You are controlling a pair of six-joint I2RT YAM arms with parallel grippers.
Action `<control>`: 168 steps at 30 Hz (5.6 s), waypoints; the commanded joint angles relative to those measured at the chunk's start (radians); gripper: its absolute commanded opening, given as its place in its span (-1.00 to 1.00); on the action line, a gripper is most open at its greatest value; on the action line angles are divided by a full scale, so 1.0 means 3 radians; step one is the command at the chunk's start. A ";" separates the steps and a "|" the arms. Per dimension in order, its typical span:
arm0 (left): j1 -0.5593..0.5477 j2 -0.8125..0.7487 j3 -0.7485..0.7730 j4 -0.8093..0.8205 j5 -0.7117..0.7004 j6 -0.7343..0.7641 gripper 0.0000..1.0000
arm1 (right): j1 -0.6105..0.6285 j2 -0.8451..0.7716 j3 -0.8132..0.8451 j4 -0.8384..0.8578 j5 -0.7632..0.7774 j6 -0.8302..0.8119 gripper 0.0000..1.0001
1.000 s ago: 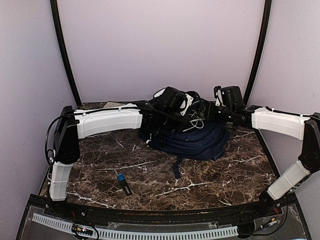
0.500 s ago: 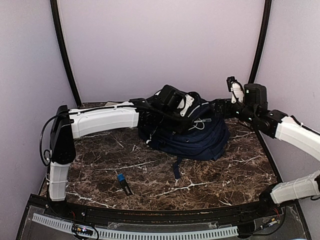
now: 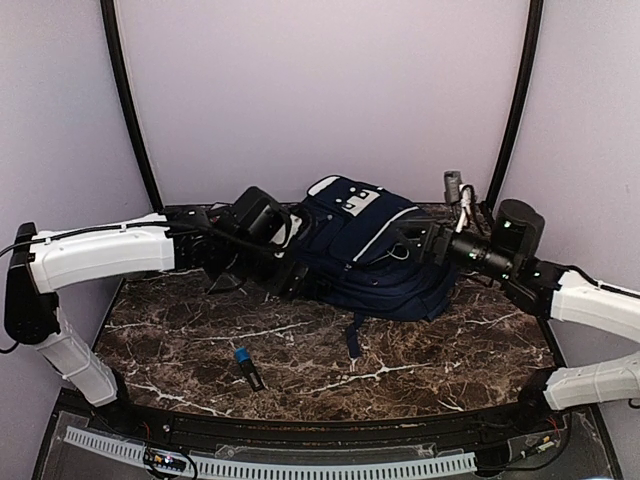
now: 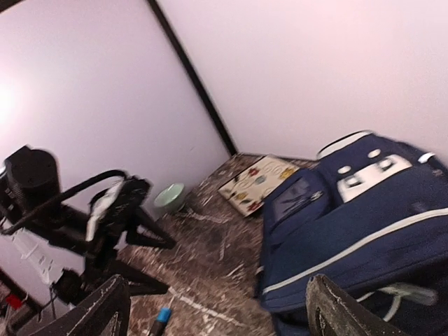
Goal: Pack the student bag
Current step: Move the pen to the center of the board, then pick up the pen from the center of the board, then place the pen in the upper front pocket of the bag.
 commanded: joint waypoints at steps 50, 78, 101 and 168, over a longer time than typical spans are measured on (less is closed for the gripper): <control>0.1097 -0.0941 -0.2416 0.0557 0.0042 -0.1063 0.30 | 0.2616 0.5386 0.5281 -0.4849 0.1207 0.0415 0.29; 0.1142 -0.0831 -0.2582 0.0746 0.0056 -0.1095 0.26 | 0.2493 0.4782 0.4253 -0.4560 0.1656 0.0481 -0.80; 0.1133 -0.1115 -0.2465 0.0950 -0.0060 -0.0970 0.21 | 0.2172 0.2599 0.1962 -0.2687 0.1356 0.0693 -1.00; -0.0182 0.1909 0.1642 0.1199 -0.0349 0.1794 0.62 | -0.0459 0.0605 -0.0069 -0.0452 0.0107 0.1559 -1.00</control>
